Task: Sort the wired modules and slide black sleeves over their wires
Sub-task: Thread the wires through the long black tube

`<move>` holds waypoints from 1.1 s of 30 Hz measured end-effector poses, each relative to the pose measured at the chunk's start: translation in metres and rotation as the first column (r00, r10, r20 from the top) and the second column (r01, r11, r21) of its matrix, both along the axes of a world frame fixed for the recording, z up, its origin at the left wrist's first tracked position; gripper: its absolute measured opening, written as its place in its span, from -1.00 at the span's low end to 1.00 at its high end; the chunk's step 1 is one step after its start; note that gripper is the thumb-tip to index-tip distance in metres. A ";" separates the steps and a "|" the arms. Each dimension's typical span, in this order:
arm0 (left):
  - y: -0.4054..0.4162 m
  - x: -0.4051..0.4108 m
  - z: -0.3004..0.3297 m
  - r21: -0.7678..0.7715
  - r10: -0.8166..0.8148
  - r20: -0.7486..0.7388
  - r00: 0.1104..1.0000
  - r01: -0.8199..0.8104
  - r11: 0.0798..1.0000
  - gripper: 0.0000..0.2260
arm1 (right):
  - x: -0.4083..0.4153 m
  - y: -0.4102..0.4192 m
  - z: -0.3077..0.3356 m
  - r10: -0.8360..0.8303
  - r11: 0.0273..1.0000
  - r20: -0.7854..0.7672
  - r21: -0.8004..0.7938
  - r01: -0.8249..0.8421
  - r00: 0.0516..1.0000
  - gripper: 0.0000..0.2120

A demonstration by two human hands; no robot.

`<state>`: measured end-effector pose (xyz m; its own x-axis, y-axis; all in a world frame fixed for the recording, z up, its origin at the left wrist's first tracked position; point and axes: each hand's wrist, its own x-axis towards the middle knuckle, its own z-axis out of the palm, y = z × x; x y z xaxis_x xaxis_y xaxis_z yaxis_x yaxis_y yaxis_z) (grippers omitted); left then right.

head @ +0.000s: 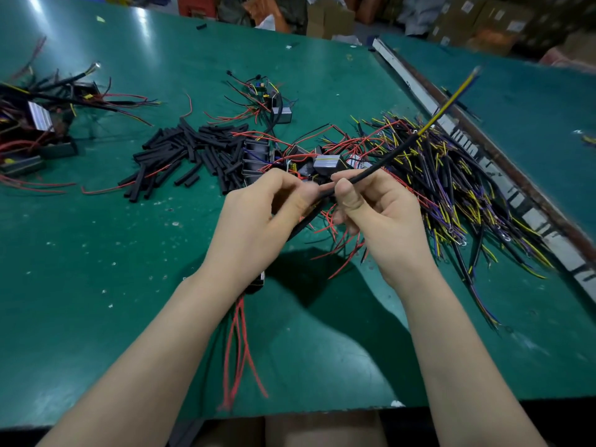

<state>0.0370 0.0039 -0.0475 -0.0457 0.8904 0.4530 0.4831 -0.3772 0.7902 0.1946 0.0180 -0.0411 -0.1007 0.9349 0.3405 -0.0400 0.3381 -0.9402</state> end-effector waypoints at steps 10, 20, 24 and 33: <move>0.002 -0.004 -0.003 -0.075 -0.156 -0.272 0.949 0.141 0.987 -0.68 | 0.007 0.006 0.002 -0.203 0.973 -0.122 -0.134 0.187 0.972 -0.92; 0.002 0.001 -0.005 -0.066 -0.189 -0.103 0.977 0.183 0.981 -0.93 | 0.004 0.004 0.000 -0.113 0.989 -0.089 -0.110 0.103 0.990 -0.91; 0.005 -0.001 -0.007 -0.175 -0.321 0.025 0.947 0.321 0.931 -0.84 | 0.004 0.003 0.001 -0.056 0.995 -0.139 -0.094 0.043 0.989 -0.88; 0.005 -0.007 0.007 -0.189 -0.223 0.470 0.854 0.343 0.920 -0.86 | 0.001 0.000 0.002 -0.033 0.995 -0.180 -0.103 0.014 0.983 -0.71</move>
